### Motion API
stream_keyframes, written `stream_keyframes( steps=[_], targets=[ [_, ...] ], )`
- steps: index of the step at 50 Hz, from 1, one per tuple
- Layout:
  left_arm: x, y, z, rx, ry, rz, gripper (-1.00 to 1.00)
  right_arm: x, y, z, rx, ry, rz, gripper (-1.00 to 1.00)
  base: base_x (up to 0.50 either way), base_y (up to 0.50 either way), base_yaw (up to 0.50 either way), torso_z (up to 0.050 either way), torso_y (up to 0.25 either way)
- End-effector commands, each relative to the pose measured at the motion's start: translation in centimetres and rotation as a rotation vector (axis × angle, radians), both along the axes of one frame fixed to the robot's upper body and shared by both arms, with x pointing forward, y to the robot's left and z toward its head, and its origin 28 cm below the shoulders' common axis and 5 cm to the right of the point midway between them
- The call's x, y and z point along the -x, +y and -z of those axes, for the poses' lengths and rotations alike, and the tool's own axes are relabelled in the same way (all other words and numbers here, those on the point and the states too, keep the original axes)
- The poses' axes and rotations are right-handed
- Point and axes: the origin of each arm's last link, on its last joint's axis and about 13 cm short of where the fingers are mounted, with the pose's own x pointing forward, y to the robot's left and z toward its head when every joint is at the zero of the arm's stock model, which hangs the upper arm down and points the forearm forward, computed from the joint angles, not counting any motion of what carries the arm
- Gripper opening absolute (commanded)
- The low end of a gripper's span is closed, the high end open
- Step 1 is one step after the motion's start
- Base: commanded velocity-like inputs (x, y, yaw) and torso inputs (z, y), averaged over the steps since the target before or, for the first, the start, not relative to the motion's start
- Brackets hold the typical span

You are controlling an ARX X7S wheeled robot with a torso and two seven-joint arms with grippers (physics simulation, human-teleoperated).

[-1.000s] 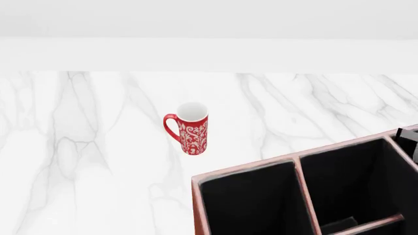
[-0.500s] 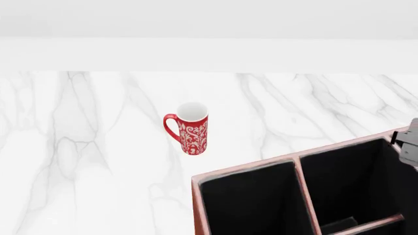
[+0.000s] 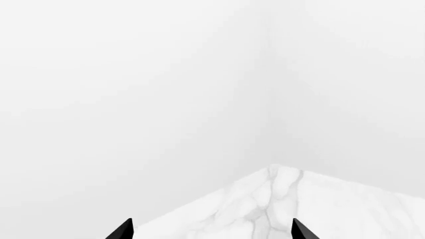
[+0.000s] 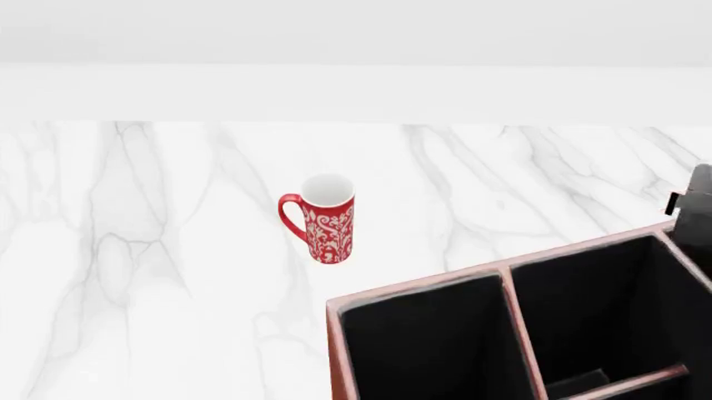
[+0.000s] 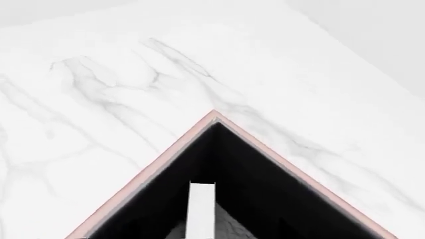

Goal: Pick up the book and place it in the right compartment of the caddy.

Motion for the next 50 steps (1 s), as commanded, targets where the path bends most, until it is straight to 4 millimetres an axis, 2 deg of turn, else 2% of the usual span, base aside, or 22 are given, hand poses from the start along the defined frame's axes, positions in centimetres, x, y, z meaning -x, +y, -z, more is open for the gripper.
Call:
stream_keyframes(
  steps=[1, 2, 6, 9, 11, 15, 20, 28, 34, 42, 50],
  targets=[
    [-1.6, -0.4, -0.3, 0.021, 0.056, 0.087, 1.00, 0.6, 1.3, -3.3, 0.116, -0.296, -0.033, 1.00, 0.00, 0.00, 0.00, 0.000, 0.000],
    [-1.9, -0.5, -0.3, 0.030, 0.062, 0.102, 1.00, 0.6, 1.4, -3.5, 0.118, -0.283, -0.041, 1.00, 0.00, 0.00, 0.00, 0.000, 0.000],
    [-3.7, -1.1, -1.1, 0.042, 0.052, 0.181, 1.00, 0.9, 2.4, -5.3, 0.171, -0.421, -0.089, 1.00, 0.00, 0.00, 0.00, 0.000, 0.000],
    [-4.9, -1.4, -1.6, 0.046, 0.047, 0.231, 1.00, 0.6, 3.1, -5.2, 0.140, -0.457, -0.093, 1.00, 0.00, 0.00, 0.00, 0.000, 0.000],
    [-6.2, -1.9, -2.2, 0.043, 0.041, 0.276, 1.00, 0.1, 3.7, -4.8, 0.117, -0.523, -0.093, 1.00, 0.00, 0.00, 0.00, 0.000, 0.000],
    [-7.8, -2.5, -3.0, 0.047, 0.041, 0.347, 1.00, -0.3, 4.6, -4.1, 0.120, -0.413, -0.159, 1.00, 0.00, 0.00, 0.00, 0.000, 0.000],
    [-10.7, -3.5, -4.0, 0.045, 0.032, 0.433, 1.00, -0.9, 6.3, -3.5, 0.175, -0.443, -0.221, 1.00, 0.00, 0.00, 0.00, 0.000, 0.000],
    [-15.1, -5.4, -6.2, 0.007, 0.031, 0.554, 1.00, -1.3, 8.4, -2.6, 0.143, -0.503, -0.289, 1.00, 0.00, 0.00, 0.00, 0.000, 0.000],
    [-17.8, -7.1, -6.8, -0.018, 0.029, 0.661, 1.00, -1.5, 9.9, -1.8, 0.123, -0.527, -0.339, 1.00, 0.00, 0.00, 0.00, 0.000, 0.000],
    [-20.3, -8.7, -7.7, -0.019, 0.026, 0.744, 1.00, -1.5, 11.6, -1.3, 0.101, -0.557, -0.375, 1.00, 0.00, 0.00, 0.00, 0.000, 0.000],
    [-21.4, -9.9, -8.4, -0.033, 0.032, 0.791, 1.00, -1.4, 12.9, -1.0, 0.077, -0.565, -0.426, 1.00, 0.00, 0.00, 0.00, 0.000, 0.000]
  ],
)
